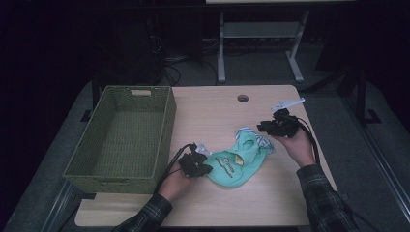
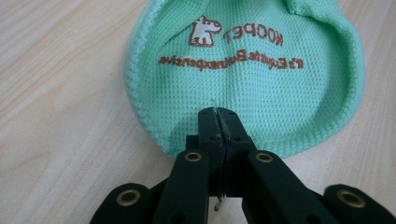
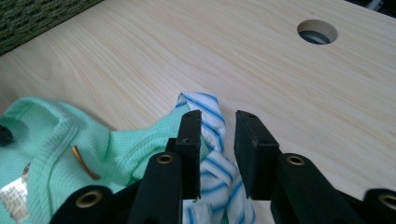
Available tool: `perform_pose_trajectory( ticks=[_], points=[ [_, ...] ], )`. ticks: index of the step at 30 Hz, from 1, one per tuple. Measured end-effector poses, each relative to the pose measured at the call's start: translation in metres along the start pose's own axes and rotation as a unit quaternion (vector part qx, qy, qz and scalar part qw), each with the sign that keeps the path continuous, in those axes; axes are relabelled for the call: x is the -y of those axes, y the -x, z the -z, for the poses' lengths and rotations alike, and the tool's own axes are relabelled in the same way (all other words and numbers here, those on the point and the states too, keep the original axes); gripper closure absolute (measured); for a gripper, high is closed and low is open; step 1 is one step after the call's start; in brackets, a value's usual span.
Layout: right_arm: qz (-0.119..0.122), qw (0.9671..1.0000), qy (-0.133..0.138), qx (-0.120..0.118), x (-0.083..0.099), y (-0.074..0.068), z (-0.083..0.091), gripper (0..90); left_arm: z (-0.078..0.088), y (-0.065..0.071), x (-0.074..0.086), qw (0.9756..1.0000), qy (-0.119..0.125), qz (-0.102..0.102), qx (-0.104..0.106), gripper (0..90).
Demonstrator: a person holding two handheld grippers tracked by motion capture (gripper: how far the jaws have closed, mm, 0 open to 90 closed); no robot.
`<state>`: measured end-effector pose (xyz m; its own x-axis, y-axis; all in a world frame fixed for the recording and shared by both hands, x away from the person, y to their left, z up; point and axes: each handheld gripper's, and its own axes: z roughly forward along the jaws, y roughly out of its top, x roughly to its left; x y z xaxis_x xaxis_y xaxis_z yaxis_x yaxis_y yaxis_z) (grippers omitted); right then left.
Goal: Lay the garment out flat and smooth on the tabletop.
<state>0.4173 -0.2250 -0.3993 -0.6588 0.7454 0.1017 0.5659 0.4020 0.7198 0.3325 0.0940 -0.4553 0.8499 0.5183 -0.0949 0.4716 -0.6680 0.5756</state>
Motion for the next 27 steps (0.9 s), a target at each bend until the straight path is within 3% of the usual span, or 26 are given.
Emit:
perform_pose_trajectory(
  ticks=[7, 14, 19, 27],
  points=[
    [0.011, 0.9997, -0.020, -0.010, -0.012, -0.003, -0.025, 64.8, 0.000, 0.000, -0.001, 0.9999, -0.006, -0.008, 0.005, 88.8],
    [0.004, 0.9995, -0.026, -0.019, -0.017, -0.003, -0.045, 61.9, 0.000, 0.000, -0.001, 0.9999, -0.005, -0.009, 0.005, 88.8],
    [-0.001, 0.9986, -0.048, -0.023, -0.020, -0.005, -0.066, 52.1, 0.000, 0.001, 0.000, 1.0000, -0.001, -0.003, 0.006, 88.9],
    [-0.009, 0.9970, -0.073, -0.023, -0.017, -0.004, -0.078, 50.3, 0.000, 0.000, 0.000, 0.9999, -0.002, -0.009, 0.006, 88.8]
  ],
)
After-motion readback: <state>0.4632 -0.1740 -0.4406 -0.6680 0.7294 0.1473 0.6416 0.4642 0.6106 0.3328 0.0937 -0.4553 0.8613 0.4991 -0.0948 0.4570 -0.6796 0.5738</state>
